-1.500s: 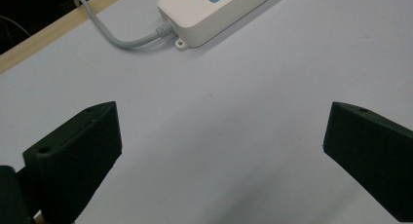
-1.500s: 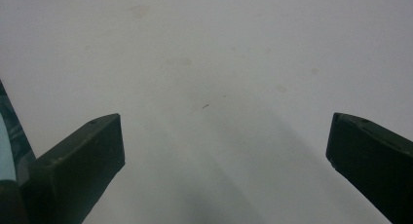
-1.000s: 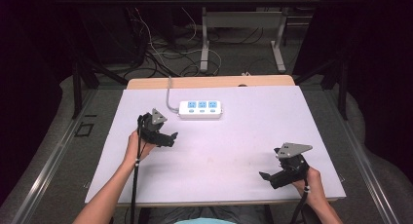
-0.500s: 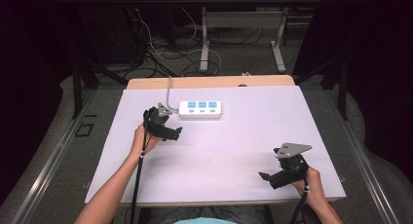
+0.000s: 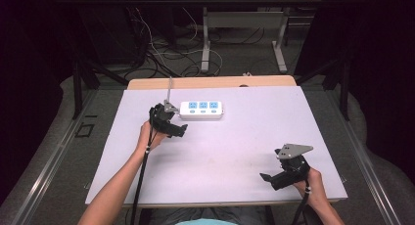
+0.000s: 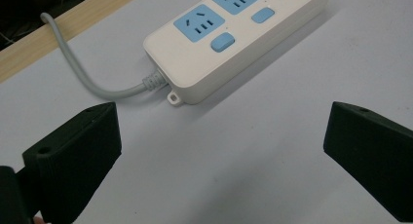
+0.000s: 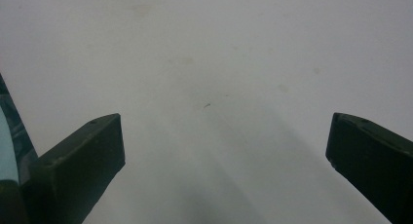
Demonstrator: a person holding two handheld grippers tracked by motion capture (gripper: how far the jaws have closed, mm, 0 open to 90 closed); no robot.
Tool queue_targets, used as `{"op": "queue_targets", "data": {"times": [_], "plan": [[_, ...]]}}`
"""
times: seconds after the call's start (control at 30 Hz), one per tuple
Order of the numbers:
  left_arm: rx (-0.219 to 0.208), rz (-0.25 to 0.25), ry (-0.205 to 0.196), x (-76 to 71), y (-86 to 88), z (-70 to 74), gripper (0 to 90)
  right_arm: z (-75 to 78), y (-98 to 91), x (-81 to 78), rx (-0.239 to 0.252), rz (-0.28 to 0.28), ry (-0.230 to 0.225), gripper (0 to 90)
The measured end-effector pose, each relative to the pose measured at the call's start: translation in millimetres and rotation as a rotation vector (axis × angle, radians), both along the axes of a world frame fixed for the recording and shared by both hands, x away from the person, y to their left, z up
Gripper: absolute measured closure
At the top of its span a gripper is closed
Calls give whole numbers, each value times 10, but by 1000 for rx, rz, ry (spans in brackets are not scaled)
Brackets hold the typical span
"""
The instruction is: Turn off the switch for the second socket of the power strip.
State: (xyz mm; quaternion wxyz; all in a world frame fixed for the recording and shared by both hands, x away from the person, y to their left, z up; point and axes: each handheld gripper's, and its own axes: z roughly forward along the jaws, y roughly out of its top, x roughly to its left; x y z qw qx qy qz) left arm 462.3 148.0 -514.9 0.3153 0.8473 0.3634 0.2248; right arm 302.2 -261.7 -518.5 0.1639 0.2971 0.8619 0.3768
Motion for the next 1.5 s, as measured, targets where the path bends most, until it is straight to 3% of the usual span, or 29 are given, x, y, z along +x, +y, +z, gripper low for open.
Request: {"op": "queue_targets", "data": {"times": [0.23, 0.43, 0.77, 1.03, 1.5], "plan": [[11, 0, 2, 82, -79, -55, 0, -2, 3, -3, -7, 6, 5, 2], [-6, -3, 7, 152, -128, -66, 0, -6, 2, 2, -6, 6, 9, 2], [-8, 1, 17, 238, -203, -82, 0, -13, 18, 5, -19, 8, -12, 2], [20, -7, 23, 306, -253, -44, 0, -9, 18, -7, -28, 3, 4, 2], [17, 7, -9, 421, -362, -11, 17, -5, 17, -15, -28, 8, 5, 4]]}}
